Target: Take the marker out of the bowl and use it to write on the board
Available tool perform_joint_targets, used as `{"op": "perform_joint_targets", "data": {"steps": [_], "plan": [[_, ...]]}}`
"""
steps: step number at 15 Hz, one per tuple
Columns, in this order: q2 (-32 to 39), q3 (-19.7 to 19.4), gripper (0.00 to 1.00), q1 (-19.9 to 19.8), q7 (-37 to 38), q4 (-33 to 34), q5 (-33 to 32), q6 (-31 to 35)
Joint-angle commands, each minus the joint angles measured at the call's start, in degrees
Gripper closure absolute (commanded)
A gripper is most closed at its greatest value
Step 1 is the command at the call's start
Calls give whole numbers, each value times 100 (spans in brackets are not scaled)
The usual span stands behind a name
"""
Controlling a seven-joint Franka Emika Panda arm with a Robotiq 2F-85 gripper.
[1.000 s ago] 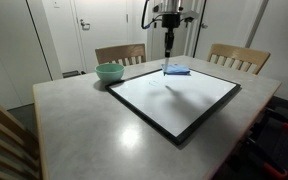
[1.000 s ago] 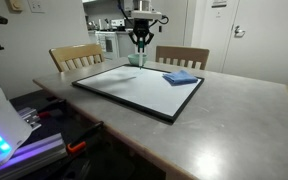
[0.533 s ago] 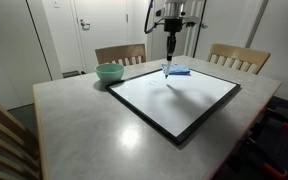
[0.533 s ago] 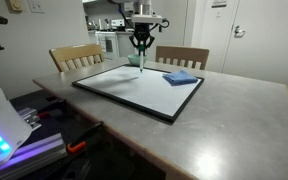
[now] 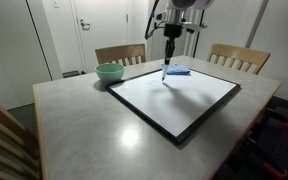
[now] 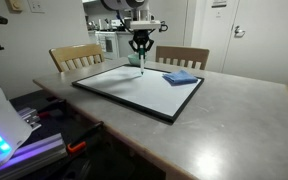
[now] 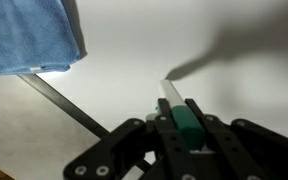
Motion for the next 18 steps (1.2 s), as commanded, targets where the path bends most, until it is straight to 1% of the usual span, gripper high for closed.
{"op": "perform_joint_targets", "data": {"steps": [1, 4, 7, 18], "plan": [[-5, 77, 95, -79, -106, -229, 27, 369], [-12, 78, 95, -87, -98, -286, 17, 457], [-1, 75, 95, -90, -83, -276, 24, 372], [-51, 73, 95, -90, -140, -54, 87, -536]]}}
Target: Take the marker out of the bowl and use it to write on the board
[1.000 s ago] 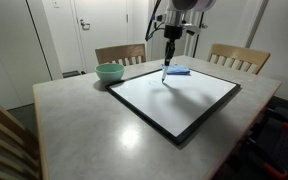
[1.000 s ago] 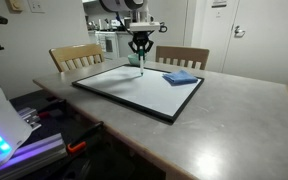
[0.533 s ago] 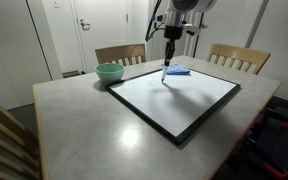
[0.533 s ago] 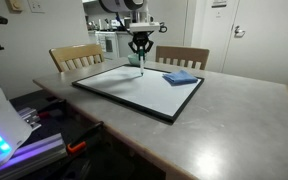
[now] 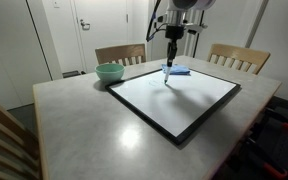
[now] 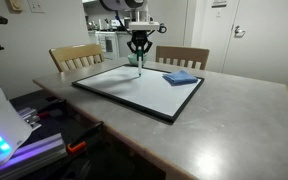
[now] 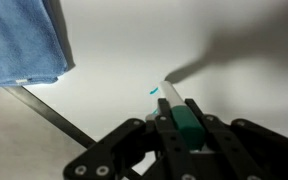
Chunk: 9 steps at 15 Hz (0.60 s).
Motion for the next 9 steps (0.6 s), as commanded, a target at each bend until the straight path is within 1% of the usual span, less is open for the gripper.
{"op": "perform_joint_targets", "data": {"steps": [1, 9], "plan": [[7, 68, 95, -89, -146, 77, 95, -389], [7, 111, 95, -67, -151, 89, 172, -624]]}}
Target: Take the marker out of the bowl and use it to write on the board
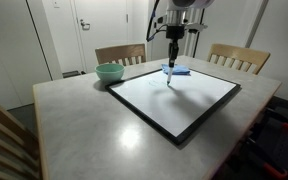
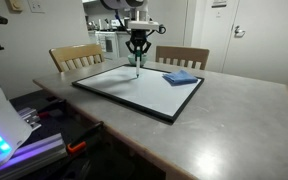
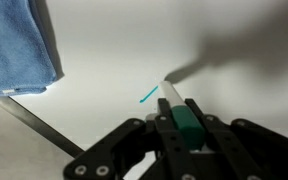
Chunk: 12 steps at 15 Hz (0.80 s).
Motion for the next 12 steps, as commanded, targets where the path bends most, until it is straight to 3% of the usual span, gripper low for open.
{"op": "perform_joint_targets", "data": {"steps": [1, 12], "plan": [[3, 102, 95, -61, -144, -1, 171, -209], [10, 198, 95, 20, -99, 69, 144, -515]]}}
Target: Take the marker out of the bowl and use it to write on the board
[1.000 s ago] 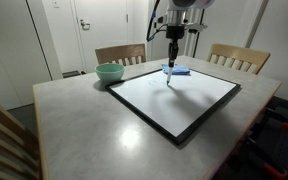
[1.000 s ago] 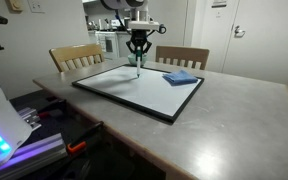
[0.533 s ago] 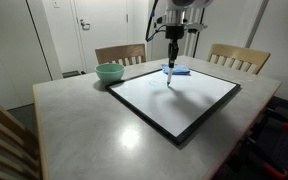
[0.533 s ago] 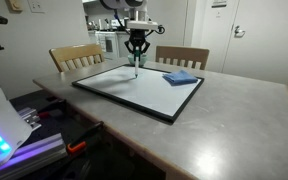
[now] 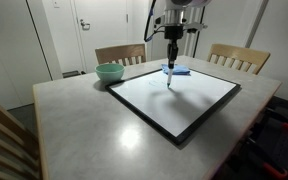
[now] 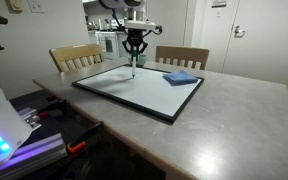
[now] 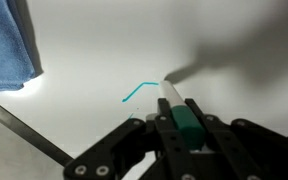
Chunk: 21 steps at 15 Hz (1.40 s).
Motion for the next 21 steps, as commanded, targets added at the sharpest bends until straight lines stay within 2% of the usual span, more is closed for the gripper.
{"op": "perform_joint_targets", "data": {"steps": [1, 12, 21], "plan": [[6, 64, 95, 21, -91, 15, 143, -226], [61, 203, 95, 147, -105, 66, 140, -299], [222, 253, 95, 202, -163, 359, 130, -472]]}}
